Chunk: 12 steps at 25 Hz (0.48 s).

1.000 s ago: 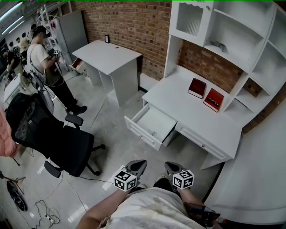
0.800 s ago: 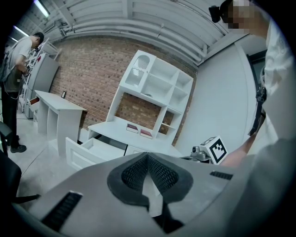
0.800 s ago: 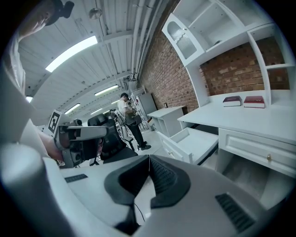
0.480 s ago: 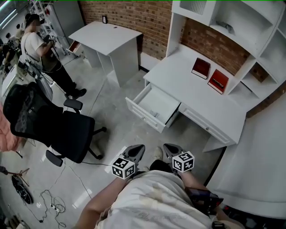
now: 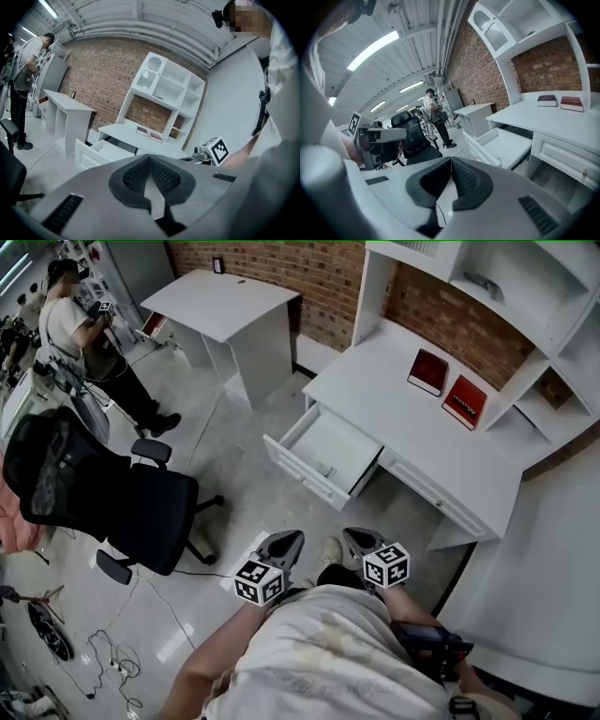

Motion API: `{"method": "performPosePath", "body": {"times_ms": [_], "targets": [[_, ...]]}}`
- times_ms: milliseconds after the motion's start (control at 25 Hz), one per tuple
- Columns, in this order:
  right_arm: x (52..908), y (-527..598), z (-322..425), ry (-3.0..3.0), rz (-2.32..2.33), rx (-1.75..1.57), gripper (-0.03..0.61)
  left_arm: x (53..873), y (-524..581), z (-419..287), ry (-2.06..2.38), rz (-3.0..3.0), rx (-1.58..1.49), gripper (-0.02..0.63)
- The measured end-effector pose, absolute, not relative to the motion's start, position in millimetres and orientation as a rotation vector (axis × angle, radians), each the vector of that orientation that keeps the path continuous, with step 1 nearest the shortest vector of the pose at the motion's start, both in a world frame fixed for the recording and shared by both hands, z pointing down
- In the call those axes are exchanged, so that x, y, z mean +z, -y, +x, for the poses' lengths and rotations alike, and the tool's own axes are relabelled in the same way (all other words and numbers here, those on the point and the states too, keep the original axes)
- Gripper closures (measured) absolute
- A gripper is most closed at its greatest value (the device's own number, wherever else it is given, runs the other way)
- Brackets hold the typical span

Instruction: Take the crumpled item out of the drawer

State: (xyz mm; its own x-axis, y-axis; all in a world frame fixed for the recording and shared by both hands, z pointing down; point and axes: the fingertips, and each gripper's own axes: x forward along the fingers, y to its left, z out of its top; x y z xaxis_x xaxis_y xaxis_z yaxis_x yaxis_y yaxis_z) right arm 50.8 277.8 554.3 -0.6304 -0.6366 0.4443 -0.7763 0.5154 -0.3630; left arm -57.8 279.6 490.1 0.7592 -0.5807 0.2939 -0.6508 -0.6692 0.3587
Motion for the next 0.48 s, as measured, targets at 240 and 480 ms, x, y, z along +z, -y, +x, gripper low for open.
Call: {"method": "performPosePath", "body": {"times_ms": [240,480], "targets": [[556.0,-255.1,62.6,2.511,1.16,0.794,0.555,486.1,-257.5,-39.9,0.93,2.502,0.201,0.594],[554.6,-223.6,77.0,2.509,1.141,0.799,0.555,488.1,-232.4,-25.6,0.943,2.472,0.205,0.594]]}}
